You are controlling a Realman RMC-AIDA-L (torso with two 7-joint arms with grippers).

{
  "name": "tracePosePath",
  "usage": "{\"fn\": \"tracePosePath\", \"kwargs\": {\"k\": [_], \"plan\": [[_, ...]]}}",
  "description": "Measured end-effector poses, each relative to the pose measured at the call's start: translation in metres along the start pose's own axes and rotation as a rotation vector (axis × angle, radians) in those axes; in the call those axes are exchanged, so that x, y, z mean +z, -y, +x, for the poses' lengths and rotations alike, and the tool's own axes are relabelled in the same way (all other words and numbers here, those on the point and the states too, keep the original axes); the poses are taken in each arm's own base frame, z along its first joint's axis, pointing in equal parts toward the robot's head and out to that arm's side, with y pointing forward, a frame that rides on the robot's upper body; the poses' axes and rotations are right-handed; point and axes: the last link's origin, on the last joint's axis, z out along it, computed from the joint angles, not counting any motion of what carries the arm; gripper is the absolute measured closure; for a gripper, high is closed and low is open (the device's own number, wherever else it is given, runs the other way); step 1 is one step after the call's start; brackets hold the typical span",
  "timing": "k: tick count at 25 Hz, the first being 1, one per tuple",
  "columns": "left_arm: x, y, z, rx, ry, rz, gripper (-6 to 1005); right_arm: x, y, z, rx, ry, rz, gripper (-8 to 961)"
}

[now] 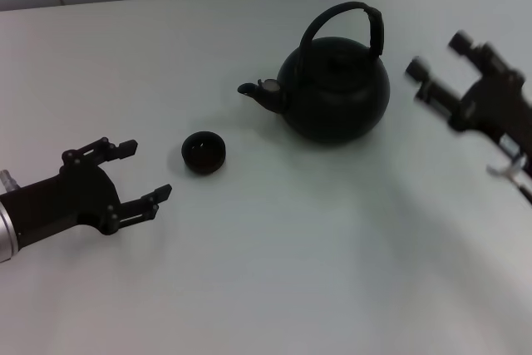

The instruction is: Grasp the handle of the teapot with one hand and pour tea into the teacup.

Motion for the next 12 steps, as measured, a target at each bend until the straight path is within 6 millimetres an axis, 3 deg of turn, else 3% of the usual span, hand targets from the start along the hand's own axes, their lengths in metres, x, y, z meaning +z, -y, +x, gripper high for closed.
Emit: {"fn": "tracePosePath", "kwargs": {"k": [1,5,12], "plan": [[0.000,0.000,0.000,0.000,0.000,-0.001,193,0.000,0.000,0.000,0.000,0.000,0.000,134],[0.001,0.000,0.001,0.004,-0.001,-0.006,193,0.002,-0.008,0.007,-0.048,-0.226,-0.264,134],[0.003,-0.001,0.003,0.000,-0.003,-0.018,194,0.016,0.002,-0.001,-0.082,-0.326,-0.338,133]]}}
